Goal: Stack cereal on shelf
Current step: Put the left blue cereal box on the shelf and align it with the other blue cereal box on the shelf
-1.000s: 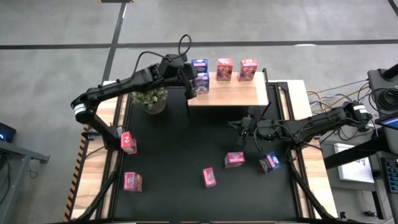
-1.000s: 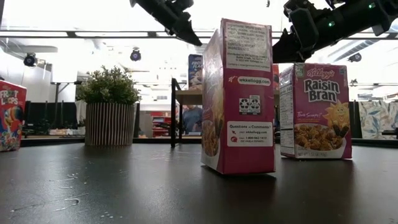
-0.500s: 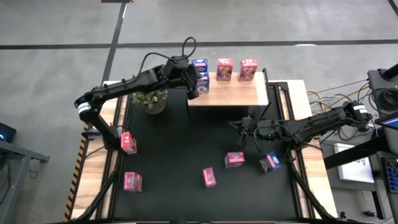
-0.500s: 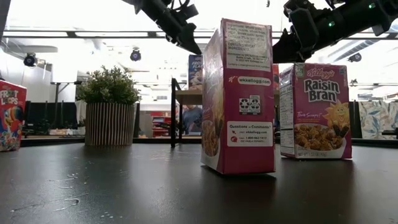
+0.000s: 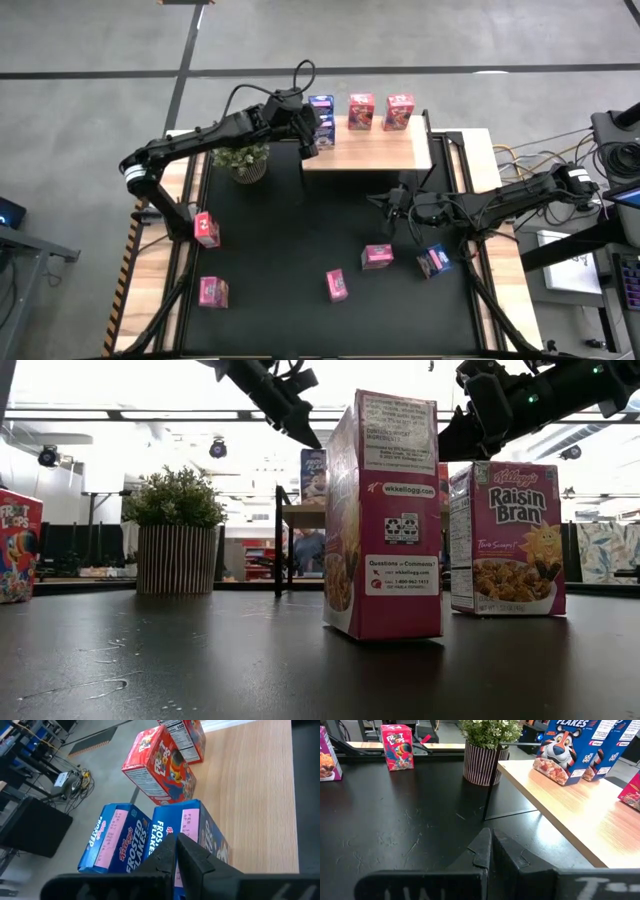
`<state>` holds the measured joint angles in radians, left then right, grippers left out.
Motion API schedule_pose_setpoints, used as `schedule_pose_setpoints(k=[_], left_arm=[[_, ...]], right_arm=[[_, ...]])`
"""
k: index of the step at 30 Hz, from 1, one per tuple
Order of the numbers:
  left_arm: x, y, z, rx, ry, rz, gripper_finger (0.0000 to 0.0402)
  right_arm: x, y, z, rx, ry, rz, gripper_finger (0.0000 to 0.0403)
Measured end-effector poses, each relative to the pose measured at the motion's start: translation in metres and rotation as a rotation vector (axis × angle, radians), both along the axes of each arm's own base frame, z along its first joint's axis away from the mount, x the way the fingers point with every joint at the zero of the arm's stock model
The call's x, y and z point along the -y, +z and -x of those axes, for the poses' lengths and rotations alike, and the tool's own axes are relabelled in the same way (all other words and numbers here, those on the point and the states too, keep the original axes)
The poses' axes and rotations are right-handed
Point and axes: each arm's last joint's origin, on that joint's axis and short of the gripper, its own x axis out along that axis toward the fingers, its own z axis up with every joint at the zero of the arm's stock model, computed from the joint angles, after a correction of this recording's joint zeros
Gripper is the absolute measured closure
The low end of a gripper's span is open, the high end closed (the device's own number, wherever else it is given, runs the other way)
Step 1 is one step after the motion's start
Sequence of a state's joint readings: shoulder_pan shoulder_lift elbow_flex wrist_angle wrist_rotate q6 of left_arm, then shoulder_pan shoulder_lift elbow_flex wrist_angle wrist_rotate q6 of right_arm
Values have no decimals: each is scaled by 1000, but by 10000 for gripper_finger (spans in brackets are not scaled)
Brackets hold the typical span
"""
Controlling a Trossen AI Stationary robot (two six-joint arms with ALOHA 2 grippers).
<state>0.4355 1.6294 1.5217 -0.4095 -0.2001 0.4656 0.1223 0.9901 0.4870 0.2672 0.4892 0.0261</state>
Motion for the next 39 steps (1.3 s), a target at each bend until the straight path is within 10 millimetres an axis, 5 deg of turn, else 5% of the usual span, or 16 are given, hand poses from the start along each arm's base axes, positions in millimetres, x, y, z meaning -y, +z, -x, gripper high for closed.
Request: schedule_pose_setpoints(k=[12,19,27,39], left_arm=[[27,18,7,22,-76,-8,402],[52,-1,10,-110,-314,167,402],[36,-35,9,-133,-57,38,401],[27,-36,9,-89,-3,14,401]], right_arm=[[0,0,0,0,0,0,394],[0,0,0,-1,1,2,394],[0,0,0,-2,1,3,394],[0,0,0,0,0,0,394]])
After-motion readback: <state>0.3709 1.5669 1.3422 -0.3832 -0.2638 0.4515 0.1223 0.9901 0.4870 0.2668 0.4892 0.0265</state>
